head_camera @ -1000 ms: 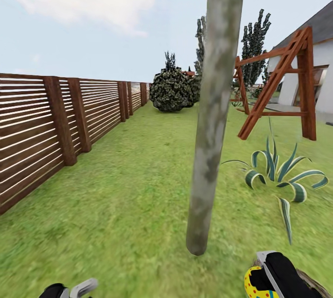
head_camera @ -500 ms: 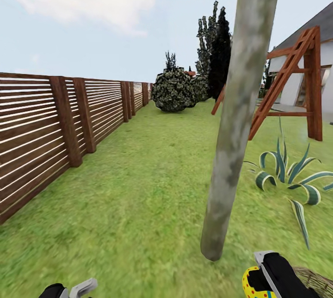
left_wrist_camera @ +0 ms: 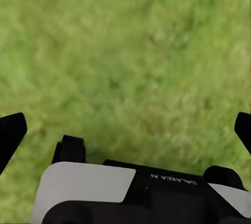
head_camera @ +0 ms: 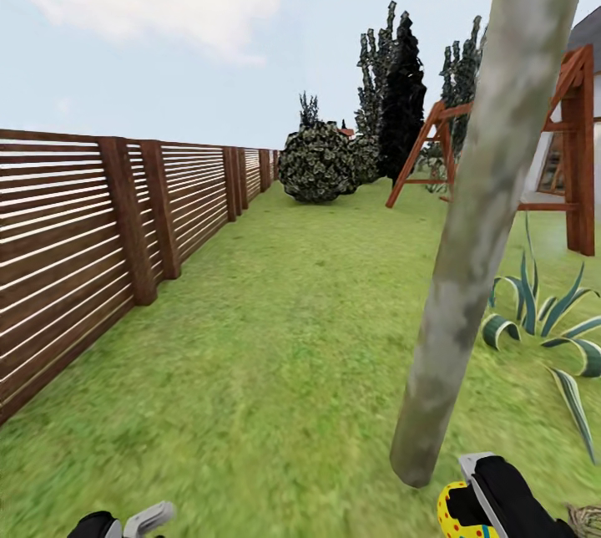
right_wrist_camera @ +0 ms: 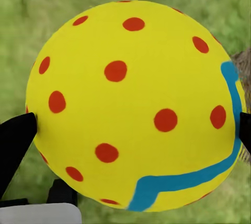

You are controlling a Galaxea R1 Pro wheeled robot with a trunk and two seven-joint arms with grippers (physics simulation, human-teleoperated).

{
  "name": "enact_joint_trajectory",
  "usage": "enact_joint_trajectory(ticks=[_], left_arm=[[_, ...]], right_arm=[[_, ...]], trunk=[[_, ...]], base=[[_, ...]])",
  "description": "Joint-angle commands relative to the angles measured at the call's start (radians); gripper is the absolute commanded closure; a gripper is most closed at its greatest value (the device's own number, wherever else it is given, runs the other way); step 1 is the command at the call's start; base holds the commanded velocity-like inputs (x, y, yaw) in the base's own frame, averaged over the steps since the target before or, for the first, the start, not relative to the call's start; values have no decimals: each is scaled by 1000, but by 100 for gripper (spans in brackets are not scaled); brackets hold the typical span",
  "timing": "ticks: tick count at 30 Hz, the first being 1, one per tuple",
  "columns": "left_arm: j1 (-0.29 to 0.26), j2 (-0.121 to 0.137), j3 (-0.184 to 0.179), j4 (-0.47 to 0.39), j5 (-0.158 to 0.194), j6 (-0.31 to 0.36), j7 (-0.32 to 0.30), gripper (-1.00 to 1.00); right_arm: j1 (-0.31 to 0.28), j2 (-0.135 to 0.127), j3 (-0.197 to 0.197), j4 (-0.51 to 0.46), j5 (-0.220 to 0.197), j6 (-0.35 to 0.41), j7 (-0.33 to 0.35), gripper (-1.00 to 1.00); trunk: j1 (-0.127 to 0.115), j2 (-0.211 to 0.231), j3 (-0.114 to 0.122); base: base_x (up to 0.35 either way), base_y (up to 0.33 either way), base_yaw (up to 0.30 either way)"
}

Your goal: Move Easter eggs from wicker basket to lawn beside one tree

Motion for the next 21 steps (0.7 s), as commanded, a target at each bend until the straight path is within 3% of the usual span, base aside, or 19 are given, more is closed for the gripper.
enact_joint_trajectory(ticks=[1, 21], left_arm=[[-1, 0, 2, -1, -2, 4, -4, -100], [-1, 1, 2, -1, -2, 5, -6, -100]], right_arm=[[-1, -1, 2, -1, 6, 5, 5, 100], [-1, -1, 2, -1, 6, 5, 5, 100]], trunk=[[0, -1, -1], [0, -1, -1]], base=[[190, 315, 0], [264, 249, 0]])
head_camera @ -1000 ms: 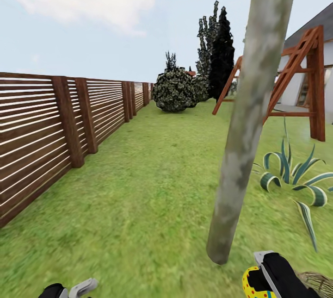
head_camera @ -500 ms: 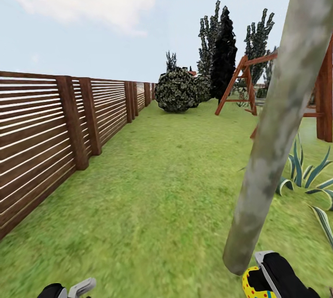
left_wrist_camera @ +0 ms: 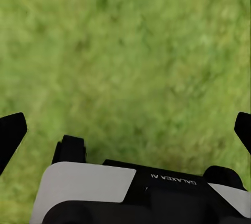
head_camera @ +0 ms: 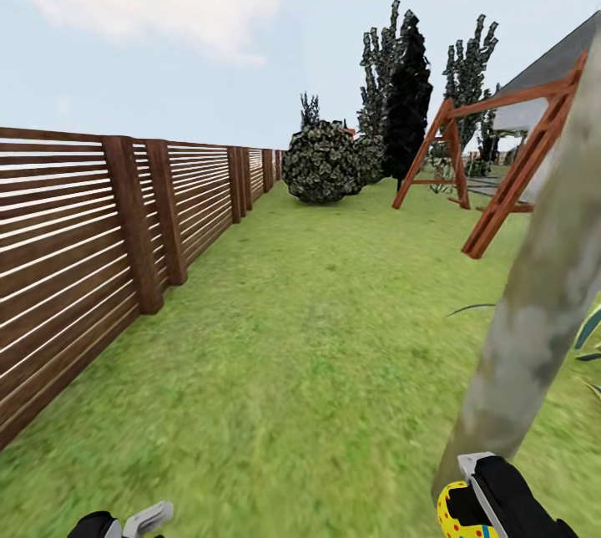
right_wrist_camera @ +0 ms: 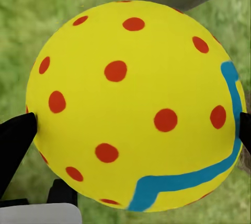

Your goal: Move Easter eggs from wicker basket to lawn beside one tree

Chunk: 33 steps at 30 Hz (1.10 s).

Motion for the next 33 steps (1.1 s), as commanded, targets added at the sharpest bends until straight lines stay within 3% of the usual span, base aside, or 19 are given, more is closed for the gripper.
enact_joint_trajectory(ticks=[1, 33], left_arm=[[-1, 0, 3, -1, -3, 4, -4, -100], [-1, 0, 2, 1, -4, 4, -4, -100]], right_arm=[[-1, -1, 2, -1, 6, 5, 4, 100], [-1, -3, 1, -3, 3, 5, 5, 100]], trunk=[[1, -1, -1], [1, -1, -1]], base=[[288, 223, 0], [305, 185, 0]])
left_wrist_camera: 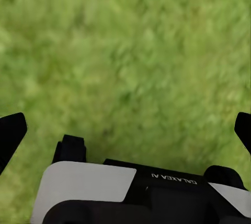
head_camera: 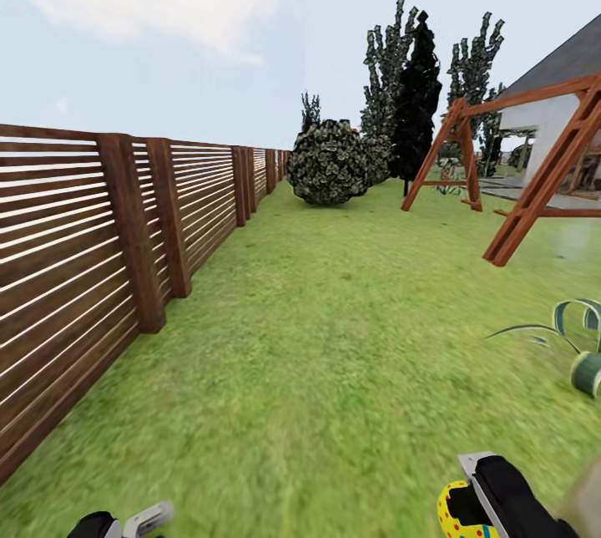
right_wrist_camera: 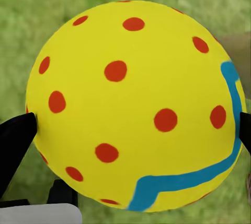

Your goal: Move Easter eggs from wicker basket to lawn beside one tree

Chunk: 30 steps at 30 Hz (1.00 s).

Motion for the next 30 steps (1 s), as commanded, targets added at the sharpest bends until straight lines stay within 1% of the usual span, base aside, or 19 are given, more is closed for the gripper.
enact_joint_trajectory(ticks=[1, 12, 30], left_arm=[[-1, 0, 3, -1, -3, 4, -4, -100], [-1, 0, 3, -1, -3, 3, -3, -100], [-1, 1, 3, -2, -1, 3, -4, -100]], right_arm=[[-1, -2, 2, -1, 4, 5, 5, 100], [-1, -2, 2, -1, 3, 5, 5, 100], [-1, -1, 2, -1, 3, 5, 5, 100]], trunk=[[0, -1, -1], [0, -1, -1], [0, -1, -1]], base=[[262, 251, 0], [298, 191, 0], [343, 7, 0]])
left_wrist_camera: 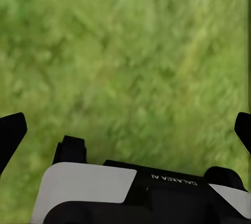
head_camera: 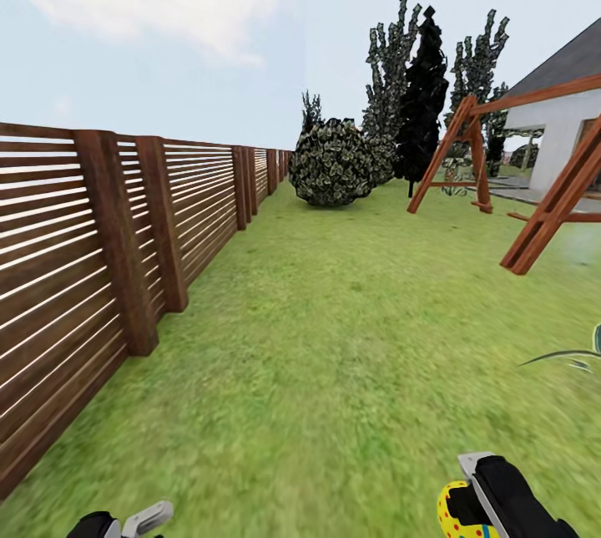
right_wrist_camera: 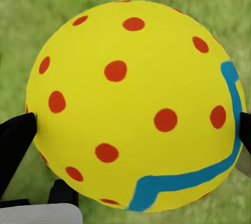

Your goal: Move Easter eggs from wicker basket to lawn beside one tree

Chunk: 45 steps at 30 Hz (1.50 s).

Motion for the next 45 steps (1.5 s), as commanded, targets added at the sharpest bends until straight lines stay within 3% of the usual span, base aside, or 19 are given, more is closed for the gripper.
enact_joint_trajectory(ticks=[1, 33, 45], left_arm=[[-1, 0, 3, -1, -3, 5, -4, -100], [-1, 3, 3, -7, -2, 6, -6, -100], [-1, 3, 3, -3, -1, 6, -5, -100]], right_arm=[[-1, -1, 2, -1, 5, 4, 5, 100], [-1, -1, 3, -1, 4, 4, 5, 100], [-1, 1, 5, 1, 5, 3, 4, 100]], trunk=[[1, -1, -1], [1, -1, -1], [1, -1, -1]], base=[[344, 0, 0], [344, 0, -2], [116, 0, -279]])
